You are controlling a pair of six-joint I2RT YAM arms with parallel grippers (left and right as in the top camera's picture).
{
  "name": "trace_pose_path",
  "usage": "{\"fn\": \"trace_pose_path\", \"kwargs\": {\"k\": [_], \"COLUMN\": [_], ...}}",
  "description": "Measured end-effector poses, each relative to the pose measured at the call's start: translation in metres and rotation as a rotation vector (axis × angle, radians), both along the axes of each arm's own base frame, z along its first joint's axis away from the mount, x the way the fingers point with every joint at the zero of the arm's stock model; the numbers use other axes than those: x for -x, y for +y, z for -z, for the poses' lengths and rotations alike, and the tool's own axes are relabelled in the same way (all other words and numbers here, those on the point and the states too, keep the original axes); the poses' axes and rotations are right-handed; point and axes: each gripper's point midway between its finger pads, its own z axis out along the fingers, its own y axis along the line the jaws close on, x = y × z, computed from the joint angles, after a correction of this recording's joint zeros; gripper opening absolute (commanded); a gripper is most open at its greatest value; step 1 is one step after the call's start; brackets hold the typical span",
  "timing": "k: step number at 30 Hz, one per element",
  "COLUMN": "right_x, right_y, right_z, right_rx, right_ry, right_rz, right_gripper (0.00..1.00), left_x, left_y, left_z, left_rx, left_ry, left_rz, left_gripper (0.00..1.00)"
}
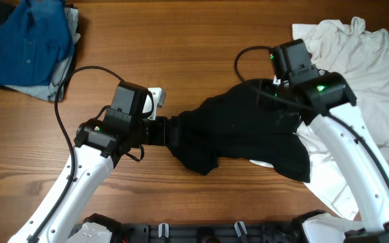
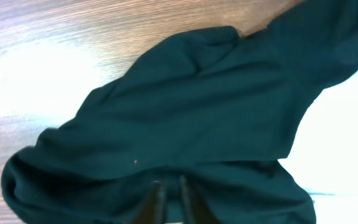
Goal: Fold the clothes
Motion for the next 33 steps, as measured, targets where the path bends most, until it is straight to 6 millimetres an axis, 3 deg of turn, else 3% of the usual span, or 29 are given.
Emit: {"fn": "trace_pose_path", "kwargs": {"k": [4, 10, 15, 20, 27, 33], "right_x": [-0.005, -0.011, -0.014, -0.019, -0.010, -0.005], "right_y": [-0.004, 0.003, 0.002, -0.030, -0.104, -0.143], "right_z": [0.024, 0.080, 0.093, 0.093, 0.094, 0.094], "right_rx": [-0.016, -0.007, -0.017, -0.069, -0.142, -0.179], "right_ry": [0.087, 0.250, 0.284, 0.299, 0.352, 0.349], "right_rz": [0.022, 0.018, 0.035, 0.153, 0.383, 0.518], "right_gripper": [0.04, 0.04, 0.04, 0.04, 0.04, 0.04], "left_x": [0.000, 0.000, 0.000, 0.000, 0.001, 0.001], "left_y": [0.000, 0.000, 0.000, 0.000, 0.000, 0.000], "left_z": [0.000, 0.000, 0.000, 0.000, 0.001, 0.001], "left_rx": [0.001, 0.000, 0.000, 0.000, -0.001, -0.001], "left_ry": [0.000, 0.000, 0.000, 0.002, 0.005, 0.006], "left_rz": [0.000, 0.000, 0.000, 0.000, 0.000, 0.000], "left_gripper": [1.00, 1.00, 1.00, 1.00, 1.00, 1.00]}}
